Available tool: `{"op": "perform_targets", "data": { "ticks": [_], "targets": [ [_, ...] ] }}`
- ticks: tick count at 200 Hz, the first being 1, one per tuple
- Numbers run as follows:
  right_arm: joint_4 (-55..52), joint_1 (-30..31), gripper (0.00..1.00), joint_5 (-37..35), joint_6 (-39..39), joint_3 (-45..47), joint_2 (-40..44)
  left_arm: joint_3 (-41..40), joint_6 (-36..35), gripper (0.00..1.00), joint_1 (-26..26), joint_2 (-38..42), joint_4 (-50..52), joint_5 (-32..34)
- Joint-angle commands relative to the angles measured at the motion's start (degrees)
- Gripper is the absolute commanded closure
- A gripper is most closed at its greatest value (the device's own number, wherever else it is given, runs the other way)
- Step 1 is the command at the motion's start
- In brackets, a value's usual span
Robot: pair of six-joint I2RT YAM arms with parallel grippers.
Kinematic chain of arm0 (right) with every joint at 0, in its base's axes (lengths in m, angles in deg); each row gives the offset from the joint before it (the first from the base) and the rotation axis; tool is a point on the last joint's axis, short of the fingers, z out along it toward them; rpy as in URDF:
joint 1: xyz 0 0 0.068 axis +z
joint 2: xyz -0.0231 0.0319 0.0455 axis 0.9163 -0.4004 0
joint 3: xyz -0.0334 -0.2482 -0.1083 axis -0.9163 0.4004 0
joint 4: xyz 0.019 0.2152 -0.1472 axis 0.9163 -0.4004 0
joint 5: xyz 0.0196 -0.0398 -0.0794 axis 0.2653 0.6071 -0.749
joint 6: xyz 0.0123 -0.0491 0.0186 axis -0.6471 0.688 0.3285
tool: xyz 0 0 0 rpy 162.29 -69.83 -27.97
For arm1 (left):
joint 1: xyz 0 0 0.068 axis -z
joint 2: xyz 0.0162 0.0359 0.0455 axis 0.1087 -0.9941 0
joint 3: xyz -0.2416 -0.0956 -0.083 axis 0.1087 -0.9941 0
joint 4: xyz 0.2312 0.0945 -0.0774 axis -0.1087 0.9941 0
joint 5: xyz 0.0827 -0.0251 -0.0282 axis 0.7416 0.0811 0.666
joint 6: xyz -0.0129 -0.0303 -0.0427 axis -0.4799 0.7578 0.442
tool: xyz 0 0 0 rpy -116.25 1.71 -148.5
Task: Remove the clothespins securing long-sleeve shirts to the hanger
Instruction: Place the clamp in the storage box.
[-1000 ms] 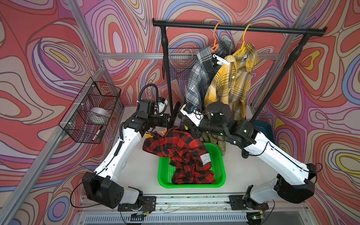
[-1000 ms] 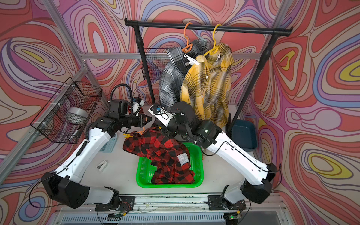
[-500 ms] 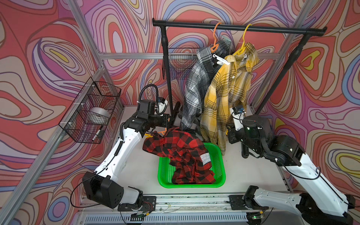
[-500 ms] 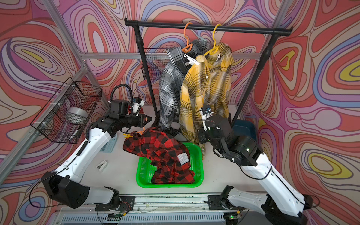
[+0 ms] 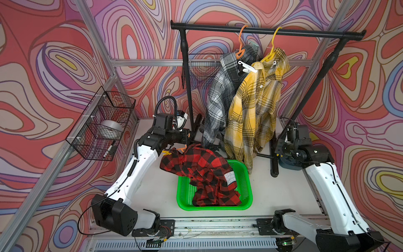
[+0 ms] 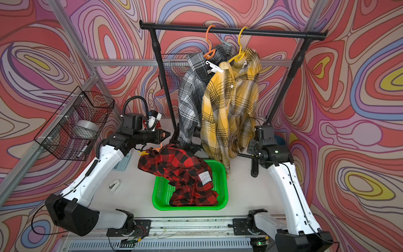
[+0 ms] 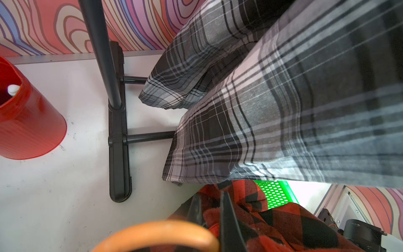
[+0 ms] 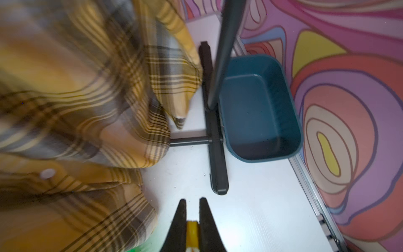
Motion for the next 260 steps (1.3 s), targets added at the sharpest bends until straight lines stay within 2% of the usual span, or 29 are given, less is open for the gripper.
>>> {"op": "perform_targets", "data": {
  "ticks": [1,24,50,108,117,142,159,173,193,241,260],
  "targets": [
    [6.81,-5.6,1.0,4.92,0.35,3.44,-0.02,-0.91,0.52,1.0,-0.71,2.09,-2.14,-1.08],
    [13.77,-12.87,1.0,8.17,-0.66,8.94,-0.63,-1.28,0.69,1.0,-0.77,2.36,-2.22,-1.17],
    [21.45,-18.89,1.0,9.29,-1.88,13.55,-5.0,-1.46,0.52,1.0,-1.01,2.84,-2.12,-0.83],
    [33.43,-21.23,1.0,3.14,-2.81,13.95,-18.02,-2.33,1.13,1.0,-0.95,3.42,-3.59,-1.28],
    [34.33,-22.01,0.94,3.46,-3.16,13.45,-20.05,-2.34,1.13,1.0,-0.97,3.42,-3.63,-1.35],
    [36.17,-22.81,0.56,4.24,-3.32,12.17,-23.02,-2.6,1.13,1.0,-0.94,3.42,-3.98,-1.36],
    [36.24,-22.77,0.39,4.28,-2.77,10.82,-22.69,-2.69,1.13,1.0,-0.98,3.42,-4.14,-1.4],
    [35.99,-22.83,0.3,5.06,-2.29,10.03,-21.37,-2.76,1.13,1.0,-1.0,3.42,-4.31,-1.52],
    [36.55,-22.82,0.27,8.45,-1.81,10.97,-17.14,-2.82,1.07,1.0,-0.93,3.42,-4.43,-1.56],
    [40.9,-22.75,0.28,21.31,-2.15,19.19,-5.02,-2.61,0.2,1.0,-1.1,3.42,-4.08,-1.08],
    [44.36,-22.76,0.28,23.53,-2.26,20.96,-3.77,-2.52,0.08,1.0,-1.02,3.31,-3.94,-0.91]
  ]
}}
